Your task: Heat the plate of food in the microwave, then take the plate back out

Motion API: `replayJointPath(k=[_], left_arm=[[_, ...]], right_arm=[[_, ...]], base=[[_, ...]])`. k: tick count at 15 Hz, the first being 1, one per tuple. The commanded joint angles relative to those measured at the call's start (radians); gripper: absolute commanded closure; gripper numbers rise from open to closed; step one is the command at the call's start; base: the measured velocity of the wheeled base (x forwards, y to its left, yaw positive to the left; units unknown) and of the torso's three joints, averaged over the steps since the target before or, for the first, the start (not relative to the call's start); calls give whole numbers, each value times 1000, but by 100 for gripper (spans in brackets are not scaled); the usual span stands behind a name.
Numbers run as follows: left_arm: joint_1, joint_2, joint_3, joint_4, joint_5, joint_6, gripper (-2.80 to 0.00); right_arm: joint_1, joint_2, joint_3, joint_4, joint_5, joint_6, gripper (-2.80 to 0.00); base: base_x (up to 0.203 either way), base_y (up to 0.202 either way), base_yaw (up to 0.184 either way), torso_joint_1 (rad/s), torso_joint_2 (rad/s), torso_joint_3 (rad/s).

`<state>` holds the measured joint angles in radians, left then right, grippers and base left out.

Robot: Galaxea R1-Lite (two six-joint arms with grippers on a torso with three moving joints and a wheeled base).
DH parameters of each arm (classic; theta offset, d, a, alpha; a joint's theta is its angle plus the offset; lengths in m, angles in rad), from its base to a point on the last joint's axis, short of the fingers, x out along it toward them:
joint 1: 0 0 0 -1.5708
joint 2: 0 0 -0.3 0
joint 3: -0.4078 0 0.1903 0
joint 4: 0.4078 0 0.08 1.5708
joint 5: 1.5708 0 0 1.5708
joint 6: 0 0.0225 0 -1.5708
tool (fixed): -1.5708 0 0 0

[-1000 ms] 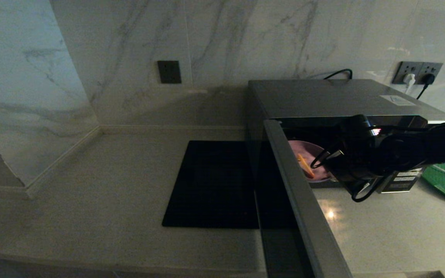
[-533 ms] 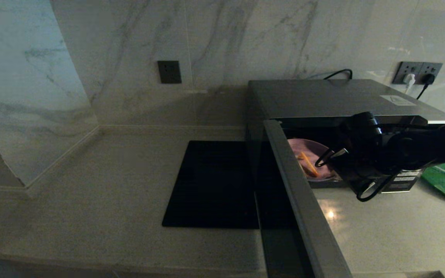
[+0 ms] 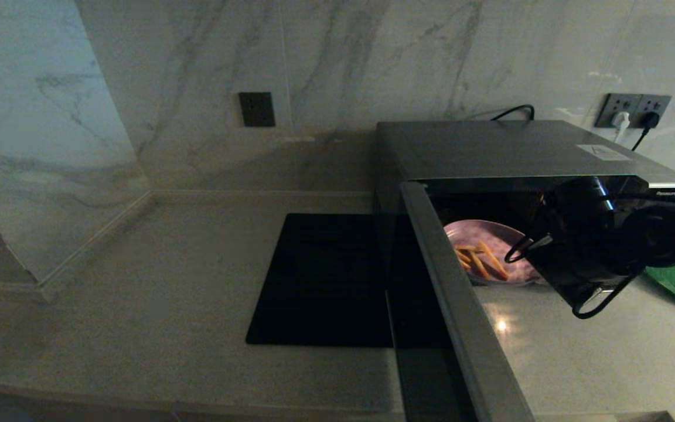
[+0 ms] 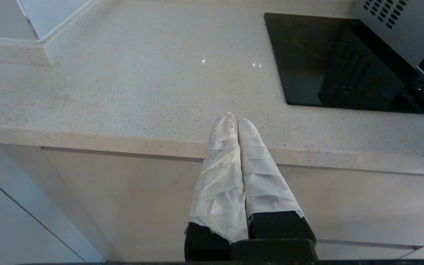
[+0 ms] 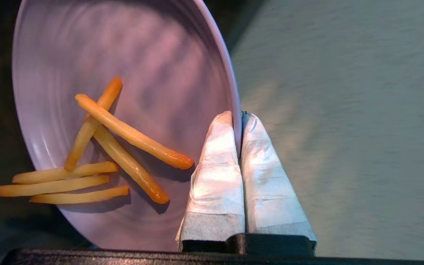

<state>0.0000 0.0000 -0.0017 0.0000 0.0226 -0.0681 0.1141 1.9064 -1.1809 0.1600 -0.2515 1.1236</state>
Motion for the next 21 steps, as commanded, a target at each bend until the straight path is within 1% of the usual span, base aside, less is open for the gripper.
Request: replayJointPath(k=[1, 3, 10, 21], left_arm=[[0, 0, 0, 0, 0, -1, 0], [0, 0, 0, 0, 0, -1, 0], [0, 0, 0, 0, 0, -1, 0], [0, 0, 0, 0, 0, -1, 0]], right_arm=[[-41, -34, 52, 0, 0, -6, 0], [-65, -60, 95, 0, 0, -13, 0], [-96, -184, 241, -2, 0, -13, 0], [-96, -347, 329, 5, -1, -12, 0]], base=[[0, 0, 0, 0, 0, 0], [0, 0, 0, 0, 0, 0], [0, 0, 0, 0, 0, 0], [0, 0, 0, 0, 0, 0]])
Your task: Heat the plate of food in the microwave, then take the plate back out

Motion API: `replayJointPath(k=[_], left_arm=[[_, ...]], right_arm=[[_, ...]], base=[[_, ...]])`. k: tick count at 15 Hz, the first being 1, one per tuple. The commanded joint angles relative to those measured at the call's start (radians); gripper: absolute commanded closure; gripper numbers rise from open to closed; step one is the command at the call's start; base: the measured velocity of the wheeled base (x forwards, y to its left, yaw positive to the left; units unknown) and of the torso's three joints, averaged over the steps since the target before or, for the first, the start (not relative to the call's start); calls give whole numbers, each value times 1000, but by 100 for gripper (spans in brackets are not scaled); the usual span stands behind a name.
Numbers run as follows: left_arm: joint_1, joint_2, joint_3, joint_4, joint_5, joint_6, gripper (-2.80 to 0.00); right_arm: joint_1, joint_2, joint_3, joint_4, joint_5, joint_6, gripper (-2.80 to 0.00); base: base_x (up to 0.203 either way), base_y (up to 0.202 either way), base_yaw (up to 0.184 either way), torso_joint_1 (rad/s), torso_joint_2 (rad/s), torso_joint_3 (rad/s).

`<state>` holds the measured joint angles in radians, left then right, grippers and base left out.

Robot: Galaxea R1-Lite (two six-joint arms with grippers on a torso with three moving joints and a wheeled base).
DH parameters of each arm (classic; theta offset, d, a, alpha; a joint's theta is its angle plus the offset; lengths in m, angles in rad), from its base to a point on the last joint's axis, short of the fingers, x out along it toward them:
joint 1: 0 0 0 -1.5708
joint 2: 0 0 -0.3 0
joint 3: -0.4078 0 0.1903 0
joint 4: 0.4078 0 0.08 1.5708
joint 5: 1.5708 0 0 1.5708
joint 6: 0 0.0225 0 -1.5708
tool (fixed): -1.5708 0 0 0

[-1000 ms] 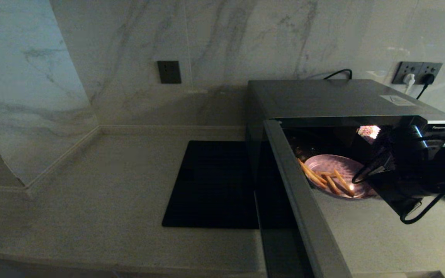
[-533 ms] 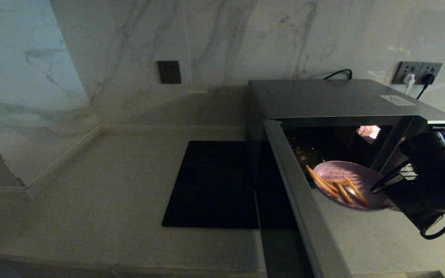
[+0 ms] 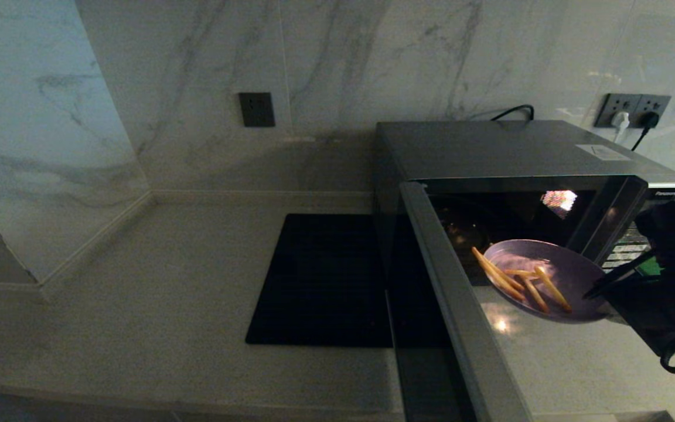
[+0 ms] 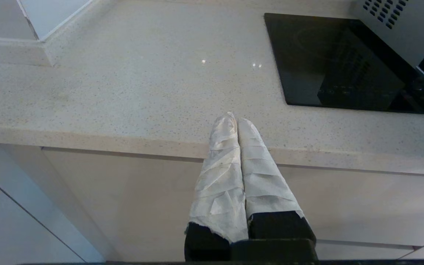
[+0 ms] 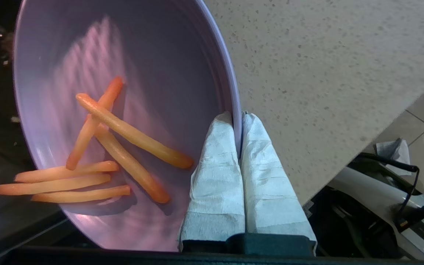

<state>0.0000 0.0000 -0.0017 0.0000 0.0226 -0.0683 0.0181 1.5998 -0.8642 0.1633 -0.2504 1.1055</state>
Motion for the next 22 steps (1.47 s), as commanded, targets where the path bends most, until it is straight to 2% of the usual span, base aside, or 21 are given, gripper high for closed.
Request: replayJointPath(k=[1, 8, 16, 22], left_arm=[[0, 0, 0, 0, 0, -1, 0], [0, 0, 0, 0, 0, -1, 0], [0, 0, 0, 0, 0, -1, 0], [0, 0, 0, 0, 0, -1, 0]], right_arm=[[0, -60, 22, 2, -11, 4, 0], [0, -146, 91, 25, -79, 4, 0], [-14, -238, 153, 29, -87, 4, 0], [-55, -332, 166, 102, -94, 7, 0]], base=[[0, 0, 0, 0, 0, 0], [0, 0, 0, 0, 0, 0], [0, 0, 0, 0, 0, 0], [0, 0, 0, 0, 0, 0]])
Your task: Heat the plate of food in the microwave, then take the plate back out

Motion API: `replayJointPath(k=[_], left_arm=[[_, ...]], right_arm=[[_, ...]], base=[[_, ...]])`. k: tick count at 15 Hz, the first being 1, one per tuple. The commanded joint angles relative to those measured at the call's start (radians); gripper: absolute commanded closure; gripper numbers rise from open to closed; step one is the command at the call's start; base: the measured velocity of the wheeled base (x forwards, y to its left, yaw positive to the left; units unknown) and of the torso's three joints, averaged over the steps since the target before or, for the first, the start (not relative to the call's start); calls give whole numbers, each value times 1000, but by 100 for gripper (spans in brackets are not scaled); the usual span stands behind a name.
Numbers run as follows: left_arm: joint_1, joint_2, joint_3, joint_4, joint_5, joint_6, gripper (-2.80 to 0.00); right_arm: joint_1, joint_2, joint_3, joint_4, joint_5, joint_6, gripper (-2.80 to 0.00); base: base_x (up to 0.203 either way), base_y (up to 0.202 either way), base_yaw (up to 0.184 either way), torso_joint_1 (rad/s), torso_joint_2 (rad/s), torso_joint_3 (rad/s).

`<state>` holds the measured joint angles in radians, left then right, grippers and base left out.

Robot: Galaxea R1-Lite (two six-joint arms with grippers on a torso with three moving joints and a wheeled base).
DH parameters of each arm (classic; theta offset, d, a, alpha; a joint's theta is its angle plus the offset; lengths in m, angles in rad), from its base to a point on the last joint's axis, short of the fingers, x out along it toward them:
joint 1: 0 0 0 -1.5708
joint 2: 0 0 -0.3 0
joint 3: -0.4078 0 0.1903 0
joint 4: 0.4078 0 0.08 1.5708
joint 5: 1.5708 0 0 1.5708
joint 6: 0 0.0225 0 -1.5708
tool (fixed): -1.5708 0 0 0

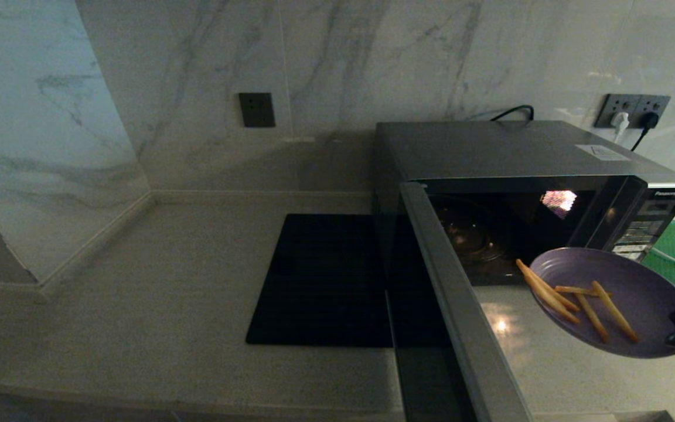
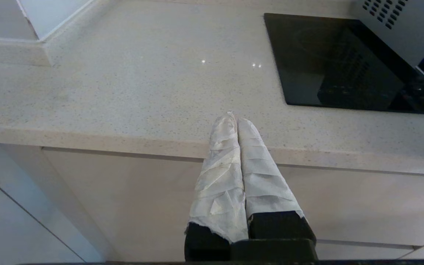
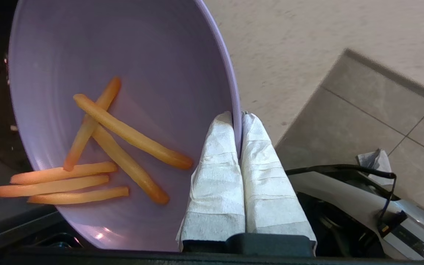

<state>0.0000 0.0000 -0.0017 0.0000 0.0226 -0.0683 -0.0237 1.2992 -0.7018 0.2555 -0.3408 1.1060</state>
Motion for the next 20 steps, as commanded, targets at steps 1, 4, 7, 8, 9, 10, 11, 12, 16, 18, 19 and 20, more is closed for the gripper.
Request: replayJointPath(k=[1, 4, 7, 8, 9, 10, 11, 12, 16, 18, 19, 20], left_arm=[[0, 0, 0, 0, 0, -1, 0], [0, 0, 0, 0, 0, -1, 0], [0, 0, 0, 0, 0, -1, 0], [0, 0, 0, 0, 0, -1, 0], [0, 0, 0, 0, 0, -1, 0], [0, 0, 0, 0, 0, 1, 0], [0, 0, 0, 0, 0, -1, 0], [0, 0, 0, 0, 0, -1, 0], [0, 0, 0, 0, 0, -1, 0], [0, 0, 0, 0, 0, -1, 0], [0, 0, 0, 0, 0, -1, 0], [0, 0, 0, 0, 0, -1, 0]], right_arm=[[-23, -44, 8, 22, -4, 5, 0], [-45, -66, 20, 36, -24, 3, 0], [-70, -100, 22, 73, -35, 3, 0], [-79, -107, 18, 90, -44, 3, 0], [-89, -108, 18, 95, -50, 3, 0], [-101, -109, 19, 96, -57, 3, 0], [-117, -109, 19, 96, -62, 3, 0], [-133, -109, 18, 97, -63, 2, 0], [-231, -99, 13, 94, -61, -23, 0], [-280, -81, 12, 88, -61, -30, 0], [-303, -72, 9, 85, -61, -30, 0], [-332, -66, 8, 75, -61, -29, 0]], base=[[0, 0, 0, 0, 0, 0], [0, 0, 0, 0, 0, 0], [0, 0, 0, 0, 0, 0], [0, 0, 0, 0, 0, 0], [0, 0, 0, 0, 0, 0], [0, 0, 0, 0, 0, 0], [0, 0, 0, 0, 0, 0], [0, 0, 0, 0, 0, 0], [0, 0, 0, 0, 0, 0], [0, 0, 0, 0, 0, 0], [0, 0, 0, 0, 0, 0], [0, 0, 0, 0, 0, 0]])
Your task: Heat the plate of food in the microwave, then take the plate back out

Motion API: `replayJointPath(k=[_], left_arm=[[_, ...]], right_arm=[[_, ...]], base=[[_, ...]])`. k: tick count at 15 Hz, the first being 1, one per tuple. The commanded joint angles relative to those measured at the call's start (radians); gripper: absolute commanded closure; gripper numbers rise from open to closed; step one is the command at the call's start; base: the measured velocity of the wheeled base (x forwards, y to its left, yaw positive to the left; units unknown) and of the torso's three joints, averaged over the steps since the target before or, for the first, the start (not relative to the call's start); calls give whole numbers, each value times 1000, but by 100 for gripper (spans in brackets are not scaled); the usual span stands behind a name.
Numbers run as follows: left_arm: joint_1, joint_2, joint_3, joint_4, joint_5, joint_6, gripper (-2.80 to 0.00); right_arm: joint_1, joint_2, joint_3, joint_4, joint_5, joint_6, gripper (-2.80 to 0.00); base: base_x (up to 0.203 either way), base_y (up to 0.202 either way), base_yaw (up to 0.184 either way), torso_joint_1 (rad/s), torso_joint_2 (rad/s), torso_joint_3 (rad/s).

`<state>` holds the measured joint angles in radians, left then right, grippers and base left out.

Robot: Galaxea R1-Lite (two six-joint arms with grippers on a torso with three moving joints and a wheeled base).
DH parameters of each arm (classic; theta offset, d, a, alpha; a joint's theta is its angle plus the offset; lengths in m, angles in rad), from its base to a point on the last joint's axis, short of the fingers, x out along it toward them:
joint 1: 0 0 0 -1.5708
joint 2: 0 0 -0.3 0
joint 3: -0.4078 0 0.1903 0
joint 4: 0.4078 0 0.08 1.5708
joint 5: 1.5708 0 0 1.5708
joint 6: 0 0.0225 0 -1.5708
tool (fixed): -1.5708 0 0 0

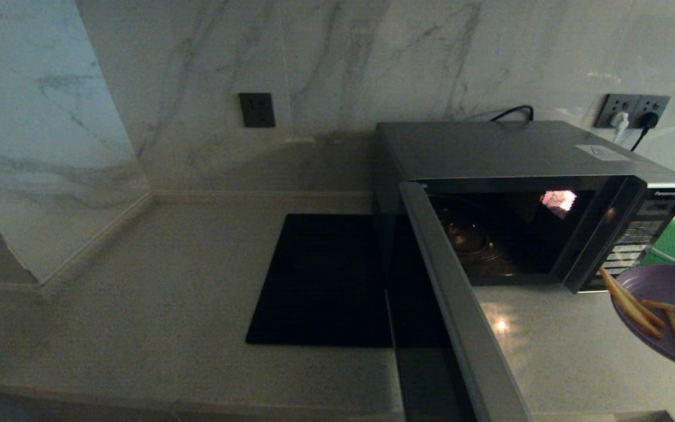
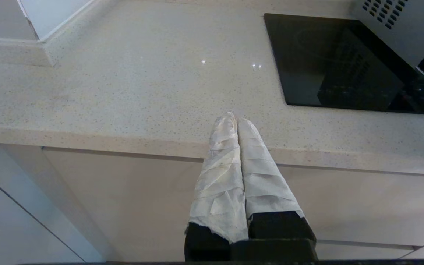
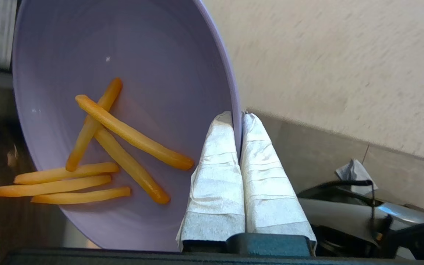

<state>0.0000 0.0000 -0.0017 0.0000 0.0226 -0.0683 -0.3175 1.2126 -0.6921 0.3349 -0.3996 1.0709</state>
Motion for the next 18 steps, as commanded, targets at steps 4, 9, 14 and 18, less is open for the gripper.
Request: replayJointPath(k=[4, 9, 14, 18], left_arm=[[0, 0, 0, 0, 0, -1, 0], [0, 0, 0, 0, 0, -1, 0], [0, 0, 0, 0, 0, -1, 0], [0, 0, 0, 0, 0, -1, 0]], right_arm=[[-166, 56, -4, -59, -2, 6, 0], [-303, 133, -4, -129, -2, 7, 0], [-333, 268, -12, -273, -1, 13, 0], [-375, 484, -66, -403, 0, 7, 0]], base=[[0, 0, 0, 0, 0, 0], [0, 0, 0, 0, 0, 0], [0, 0, 0, 0, 0, 0], [0, 0, 0, 0, 0, 0]])
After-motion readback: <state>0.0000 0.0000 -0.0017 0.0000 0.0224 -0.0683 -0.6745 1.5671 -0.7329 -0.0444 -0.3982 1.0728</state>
